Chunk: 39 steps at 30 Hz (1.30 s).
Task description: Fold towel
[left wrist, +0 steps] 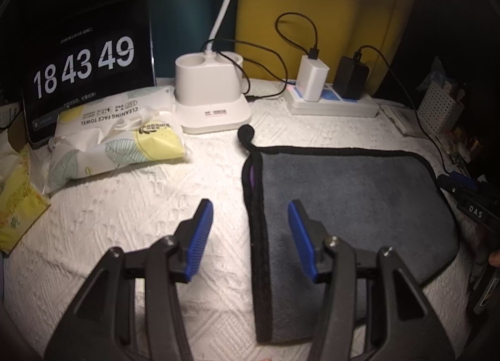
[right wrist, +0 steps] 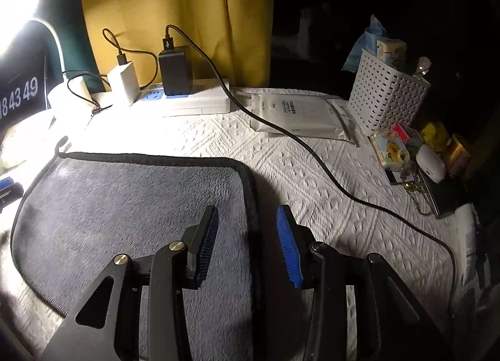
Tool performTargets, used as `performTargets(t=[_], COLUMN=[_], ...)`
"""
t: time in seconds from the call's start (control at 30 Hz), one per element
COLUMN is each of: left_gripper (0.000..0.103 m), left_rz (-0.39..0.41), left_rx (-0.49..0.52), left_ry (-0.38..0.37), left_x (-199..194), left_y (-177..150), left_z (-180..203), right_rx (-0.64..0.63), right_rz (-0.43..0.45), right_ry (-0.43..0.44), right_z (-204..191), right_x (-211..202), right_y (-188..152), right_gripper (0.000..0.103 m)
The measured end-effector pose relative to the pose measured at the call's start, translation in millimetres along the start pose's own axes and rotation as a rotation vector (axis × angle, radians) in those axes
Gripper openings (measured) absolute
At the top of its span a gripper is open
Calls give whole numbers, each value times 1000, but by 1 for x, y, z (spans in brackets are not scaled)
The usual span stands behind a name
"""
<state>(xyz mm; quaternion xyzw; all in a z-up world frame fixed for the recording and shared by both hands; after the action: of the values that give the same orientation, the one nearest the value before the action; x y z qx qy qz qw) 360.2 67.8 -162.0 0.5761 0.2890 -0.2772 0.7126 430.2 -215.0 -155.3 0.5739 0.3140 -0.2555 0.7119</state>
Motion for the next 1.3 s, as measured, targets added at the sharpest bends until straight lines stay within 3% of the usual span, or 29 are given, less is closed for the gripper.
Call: performTargets(t=[0.33, 0.47, 1.3], left_gripper=[53, 67, 67], left_rz=[11, 22, 41], left_rx=[17, 15, 8], left_ry=[-15, -22, -60], left_x=[-18, -25, -61], left_y=[-11, -15, -52], left_z=[10, 12, 26], right_rx=[-2, -6, -6], right_rz=[10, 15, 28], right_ry=[11, 15, 31], right_z=[-4, -6, -10], right_x=[-21, -29, -71], right_y=[-10, -15, -50], right_gripper=[42, 41, 42])
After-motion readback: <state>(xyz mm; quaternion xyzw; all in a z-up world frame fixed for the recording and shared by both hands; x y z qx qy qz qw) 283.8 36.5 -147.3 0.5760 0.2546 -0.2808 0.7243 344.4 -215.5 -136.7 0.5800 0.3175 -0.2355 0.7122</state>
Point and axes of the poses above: each gripper's, at about its wrist camera, not at the fingertips, and x roughly the way its jaws point, z to its right, y to its top, the point moved 8 cm from there along x, roughly the way its jaws point, and after that the axes turned 5 degrees about -y, right-handed, at the moved point
